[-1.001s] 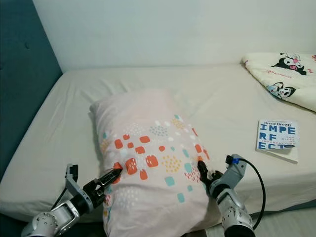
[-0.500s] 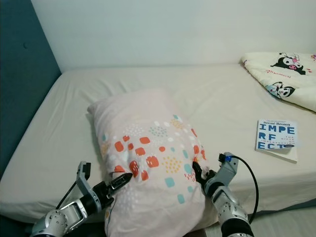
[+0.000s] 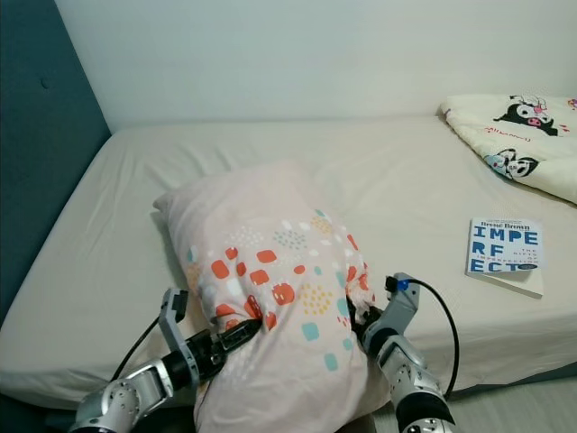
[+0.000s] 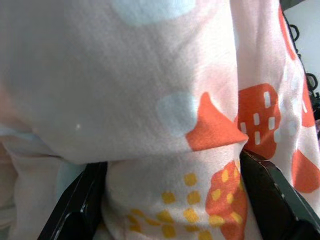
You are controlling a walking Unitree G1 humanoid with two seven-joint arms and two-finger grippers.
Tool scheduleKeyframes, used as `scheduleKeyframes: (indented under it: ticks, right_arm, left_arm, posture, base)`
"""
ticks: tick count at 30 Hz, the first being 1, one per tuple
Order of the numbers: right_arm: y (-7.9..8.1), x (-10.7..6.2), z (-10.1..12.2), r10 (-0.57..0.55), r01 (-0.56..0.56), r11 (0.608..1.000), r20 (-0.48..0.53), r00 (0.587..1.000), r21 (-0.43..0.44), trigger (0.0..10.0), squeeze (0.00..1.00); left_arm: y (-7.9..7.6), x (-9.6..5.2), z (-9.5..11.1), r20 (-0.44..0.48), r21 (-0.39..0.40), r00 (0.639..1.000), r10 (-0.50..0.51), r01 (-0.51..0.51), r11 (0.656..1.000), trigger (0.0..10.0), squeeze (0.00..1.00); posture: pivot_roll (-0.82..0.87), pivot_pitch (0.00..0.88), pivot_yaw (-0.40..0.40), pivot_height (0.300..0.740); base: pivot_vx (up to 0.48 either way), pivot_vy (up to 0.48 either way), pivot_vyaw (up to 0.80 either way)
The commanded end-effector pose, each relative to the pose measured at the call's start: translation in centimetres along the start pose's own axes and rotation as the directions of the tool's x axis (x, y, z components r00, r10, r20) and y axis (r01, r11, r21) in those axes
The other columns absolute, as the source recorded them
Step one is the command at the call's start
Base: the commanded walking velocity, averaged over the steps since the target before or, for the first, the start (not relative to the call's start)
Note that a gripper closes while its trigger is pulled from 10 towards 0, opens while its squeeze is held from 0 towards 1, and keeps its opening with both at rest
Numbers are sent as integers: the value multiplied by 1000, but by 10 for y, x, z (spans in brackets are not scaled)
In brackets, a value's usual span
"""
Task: Clean up the room
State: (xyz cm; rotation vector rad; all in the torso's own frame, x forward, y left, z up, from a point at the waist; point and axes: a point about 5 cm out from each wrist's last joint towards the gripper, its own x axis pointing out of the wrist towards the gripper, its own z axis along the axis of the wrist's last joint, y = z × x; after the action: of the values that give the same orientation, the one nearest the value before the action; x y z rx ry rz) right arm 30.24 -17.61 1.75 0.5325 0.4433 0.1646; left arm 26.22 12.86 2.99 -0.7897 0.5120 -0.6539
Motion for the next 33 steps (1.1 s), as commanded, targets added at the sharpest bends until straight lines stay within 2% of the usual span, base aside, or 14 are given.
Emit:
scheduleKeyframes:
  ticks: [1, 3, 6, 7, 8, 9, 10, 11, 13, 15, 18, 27, 29, 33]
  right_arm:
    - [23, 7, -23, 97, -98, 995, -112, 989, -5, 10000, 0]
    - [32, 10, -25, 131, -140, 989, -142, 981, -50, 10000, 0]
    - [32, 10, -25, 131, -140, 989, -142, 981, -50, 10000, 0]
    - [35, 12, -25, 137, -149, 986, -148, 979, -72, 4588, 0]
    - [35, 12, -25, 137, -149, 986, -148, 979, -72, 4588, 0]
    - [39, 13, -23, 144, -161, 981, -149, 978, -110, 627, 0]
    - [42, 14, -21, 150, -172, 975, -148, 977, -142, 0, 0]
    - [42, 14, -21, 150, -172, 975, -148, 977, -142, 0, 0]
    - [45, 16, -19, 158, -184, 965, -150, 976, -184, 0, 0]
    - [46, 16, -19, 161, -189, 963, -150, 975, -190, 0, 0]
    - [48, 16, -18, 167, -197, 956, -151, 974, -216, 0, 0]
    - [51, 17, -12, 153, -176, 949, -104, 983, -261, 0, 0]
    - [60, 17, 1, 167, -166, 946, -19, 986, -279, 0, 0]
    - [66, 17, 14, 176, -155, 948, 55, 983, -279, 0, 0]
  left_arm:
    - [-13, 17, -16, -61, -22, 996, -58, 56, 998, 10000, 0]
    - [-20, 25, -14, -65, 73, 996, -64, 69, 995, 10000, 0]
    - [-20, 25, -14, -65, 73, 996, -64, 69, 995, 10000, 0]
    - [-22, 29, -14, -72, 119, 995, -63, 72, 990, 4902, 0]
    - [-22, 29, -14, -72, 119, 995, -63, 72, 990, 4902, 0]
    - [-23, 32, -14, -90, 179, 995, -42, 58, 982, 471, 0]
    - [-24, 33, -13, -105, 230, 994, -26, 50, 972, 0, 0]
    - [-24, 33, -13, -105, 230, 994, -26, 50, 972, 0, 0]
    - [-23, 34, -13, -128, 306, 992, 6, 34, 951, 0, 0]
    - [-24, 34, -13, -130, 329, 991, 11, 33, 944, 0, 0]
    - [-24, 35, -9, -110, 417, 993, 45, 5, 909, 0, 0]
    - [-26, 36, 0, -49, 486, 995, 85, -51, 872, 0, 0]
    - [-31, 32, 11, 32, 504, 997, 70, -77, 860, 0, 0]
    - [-41, 30, 23, 100, 518, 995, 12, -62, 853, 0, 0]
  posture:
    - [-21, 78, -63, 584]
    - [-22, 76, -62, 584]
    - [-22, 76, -62, 584]
    - [-23, 73, -61, 584]
    - [-23, 73, -61, 584]
    - [-25, 70, -60, 584]
    - [-24, 68, -61, 584]
    - [-24, 68, -61, 584]
    - [-24, 65, -61, 584]
    - [-24, 65, -61, 584]
    - [-20, 45, -66, 584]
    - [-16, 23, -67, 584]
    - [-14, 0, -64, 584]
    - [-11, 0, -61, 584]
  base:
    - [0, 0, 0]
    - [0, 0, 0]
    - [0, 0, 0]
    - [0, 0, 0]
    - [0, 0, 0]
    - [0, 0, 0]
    - [0, 0, 0]
    - [0, 0, 0]
    - [0, 0, 0]
    - [0, 0, 0]
    - [0, 0, 0]
    - [0, 0, 0]
    - [0, 0, 0]
    - [0, 0, 0]
